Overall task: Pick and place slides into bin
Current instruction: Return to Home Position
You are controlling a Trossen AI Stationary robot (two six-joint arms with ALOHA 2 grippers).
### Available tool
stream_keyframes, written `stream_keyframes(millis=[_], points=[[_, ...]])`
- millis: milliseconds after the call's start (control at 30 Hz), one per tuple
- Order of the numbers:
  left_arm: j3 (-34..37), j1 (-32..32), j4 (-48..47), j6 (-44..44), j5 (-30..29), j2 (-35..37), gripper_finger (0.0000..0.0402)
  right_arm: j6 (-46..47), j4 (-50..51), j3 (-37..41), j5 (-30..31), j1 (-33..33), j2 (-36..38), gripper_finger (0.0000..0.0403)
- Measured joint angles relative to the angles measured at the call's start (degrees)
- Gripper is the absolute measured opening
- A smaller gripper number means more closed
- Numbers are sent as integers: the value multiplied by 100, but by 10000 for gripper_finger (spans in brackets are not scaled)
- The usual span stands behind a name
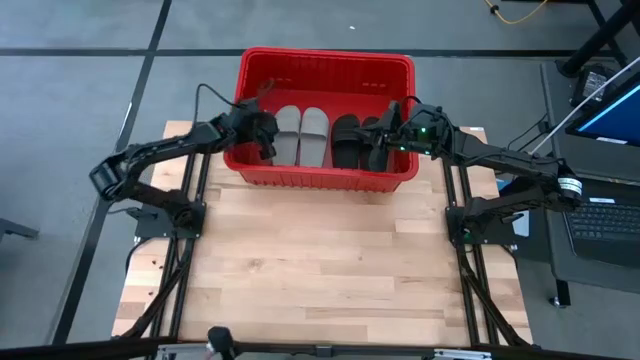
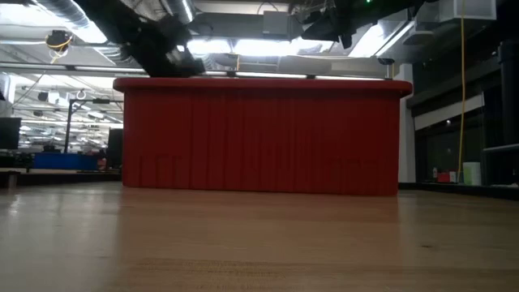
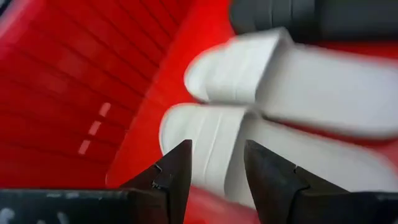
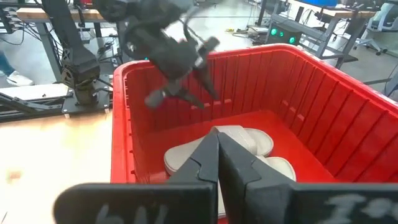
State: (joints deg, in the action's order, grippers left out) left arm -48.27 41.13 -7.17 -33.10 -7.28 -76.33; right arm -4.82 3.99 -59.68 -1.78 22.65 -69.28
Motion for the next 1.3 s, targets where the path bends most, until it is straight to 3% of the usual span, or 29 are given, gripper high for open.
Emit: stream_keyframes(millis=[200, 333, 467, 633, 833, 1067, 1200, 1300], points=[[0, -196, -23, 767, 504, 980, 118, -13, -182, 0, -337, -1, 0, 6], [0, -338, -191, 1149, 408, 1659, 68, -15, -212, -32, -772, -17, 1, 6], [0, -552, -580, 1762, 397, 2294, 12, -285, -200, -52, -825, -195, 15, 6], [0, -1035, -1114, 2522, 367, 2950, 2, -326, -167, -51, -846, -590, 83, 6], [128, -2192, -1263, 3140, -474, 3510, 2, -330, 111, -32, -843, -1264, 83, 6], [1276, -3654, -639, 3797, -1632, 4267, 1, -127, -67, 203, -765, -1735, 83, 6], [1784, -4218, -492, 3694, -2523, 4919, 2, 5, -123, 289, -627, -1844, 83, 6], [1978, -4446, -491, 3475, -2655, 5512, 2, 2, -268, 289, -622, -1843, 83, 6]])
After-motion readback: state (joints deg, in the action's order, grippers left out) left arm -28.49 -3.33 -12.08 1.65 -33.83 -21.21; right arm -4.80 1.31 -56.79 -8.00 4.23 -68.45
